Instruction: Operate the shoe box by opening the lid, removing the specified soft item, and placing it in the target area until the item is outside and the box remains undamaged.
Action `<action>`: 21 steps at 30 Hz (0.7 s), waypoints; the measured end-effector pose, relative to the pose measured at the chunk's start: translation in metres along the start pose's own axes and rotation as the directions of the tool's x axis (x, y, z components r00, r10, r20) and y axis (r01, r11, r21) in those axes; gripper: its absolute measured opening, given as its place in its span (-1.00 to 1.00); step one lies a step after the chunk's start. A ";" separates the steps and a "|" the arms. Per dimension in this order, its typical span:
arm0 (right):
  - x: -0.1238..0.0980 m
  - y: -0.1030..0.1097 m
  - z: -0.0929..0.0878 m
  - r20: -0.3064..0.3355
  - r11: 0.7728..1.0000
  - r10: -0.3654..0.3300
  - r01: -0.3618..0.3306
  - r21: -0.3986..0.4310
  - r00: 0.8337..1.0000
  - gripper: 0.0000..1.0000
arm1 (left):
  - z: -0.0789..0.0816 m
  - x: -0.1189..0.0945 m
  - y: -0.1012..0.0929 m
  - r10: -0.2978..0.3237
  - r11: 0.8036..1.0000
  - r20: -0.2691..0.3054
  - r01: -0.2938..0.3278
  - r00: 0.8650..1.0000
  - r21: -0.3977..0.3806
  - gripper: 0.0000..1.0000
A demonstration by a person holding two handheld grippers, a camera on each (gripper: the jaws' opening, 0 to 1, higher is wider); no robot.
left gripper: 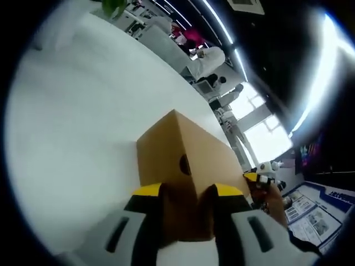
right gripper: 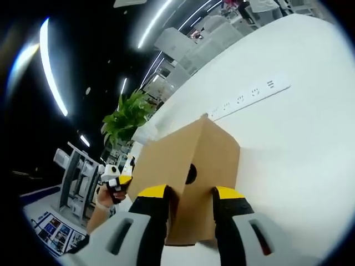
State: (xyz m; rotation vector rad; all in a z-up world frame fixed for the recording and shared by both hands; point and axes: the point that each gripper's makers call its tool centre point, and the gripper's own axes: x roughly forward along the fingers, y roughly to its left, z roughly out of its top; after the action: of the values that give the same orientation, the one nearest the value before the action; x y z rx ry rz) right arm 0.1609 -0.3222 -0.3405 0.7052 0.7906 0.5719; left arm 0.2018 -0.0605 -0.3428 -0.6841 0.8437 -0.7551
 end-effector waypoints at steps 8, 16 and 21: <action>-0.005 -0.001 -0.001 0.002 1.000 -0.002 0.002 -0.002 1.000 -0.39 | -0.007 -0.003 -0.005 -0.010 1.000 -0.002 0.010 1.000 -0.005 -0.33; -0.010 -0.001 -0.004 0.007 1.000 -0.003 0.003 -0.003 1.000 -0.39 | -0.012 -0.004 -0.007 -0.012 1.000 -0.006 0.012 1.000 -0.005 -0.33; -0.013 0.000 -0.008 0.008 1.000 -0.004 0.004 -0.002 1.000 -0.39 | -0.015 -0.005 -0.009 -0.013 1.000 -0.002 0.013 1.000 -0.006 -0.33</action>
State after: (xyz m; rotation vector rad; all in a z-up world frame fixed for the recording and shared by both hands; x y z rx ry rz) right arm 0.1472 -0.3281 -0.3384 0.7036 0.7833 0.5658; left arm 0.1841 -0.0652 -0.3415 -0.6952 0.8444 -0.7651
